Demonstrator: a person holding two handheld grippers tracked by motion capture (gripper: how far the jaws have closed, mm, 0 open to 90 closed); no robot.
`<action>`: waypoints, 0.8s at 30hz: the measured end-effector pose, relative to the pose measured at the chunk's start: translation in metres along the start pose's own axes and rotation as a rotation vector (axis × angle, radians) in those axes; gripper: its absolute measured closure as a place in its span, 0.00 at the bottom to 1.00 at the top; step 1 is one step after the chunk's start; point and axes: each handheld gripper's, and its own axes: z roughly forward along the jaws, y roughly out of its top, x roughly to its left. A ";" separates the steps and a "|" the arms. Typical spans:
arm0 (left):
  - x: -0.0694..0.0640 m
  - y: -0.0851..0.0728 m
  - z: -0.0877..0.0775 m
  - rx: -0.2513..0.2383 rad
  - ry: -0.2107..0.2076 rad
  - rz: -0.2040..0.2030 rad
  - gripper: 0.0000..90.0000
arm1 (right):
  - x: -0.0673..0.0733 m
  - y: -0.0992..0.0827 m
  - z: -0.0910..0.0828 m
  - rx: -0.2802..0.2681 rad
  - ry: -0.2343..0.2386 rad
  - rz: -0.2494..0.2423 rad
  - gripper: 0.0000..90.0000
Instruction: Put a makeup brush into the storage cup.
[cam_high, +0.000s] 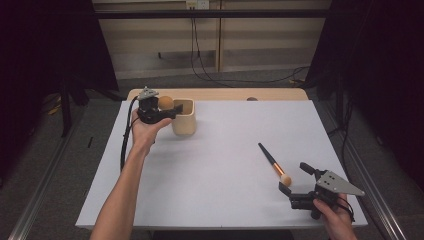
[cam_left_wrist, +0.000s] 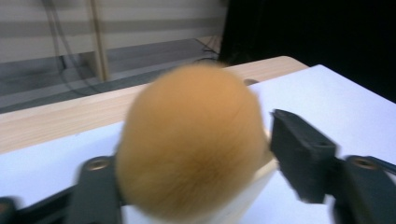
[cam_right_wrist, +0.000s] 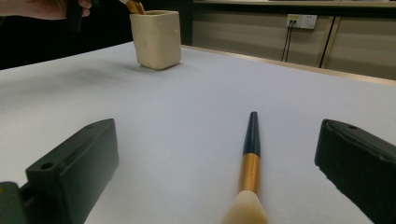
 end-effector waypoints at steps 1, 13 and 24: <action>0.001 0.000 -0.001 -0.006 0.019 -0.004 0.23 | 0.000 0.000 0.000 0.000 0.001 0.001 0.00; -0.001 -0.009 -0.020 -0.029 -0.001 -0.010 0.04 | 0.000 0.000 0.000 -0.005 0.000 -0.002 0.00; -0.005 -0.016 -0.045 -0.048 -0.004 -0.004 0.03 | 0.002 0.000 -0.001 -0.003 -0.006 0.004 0.00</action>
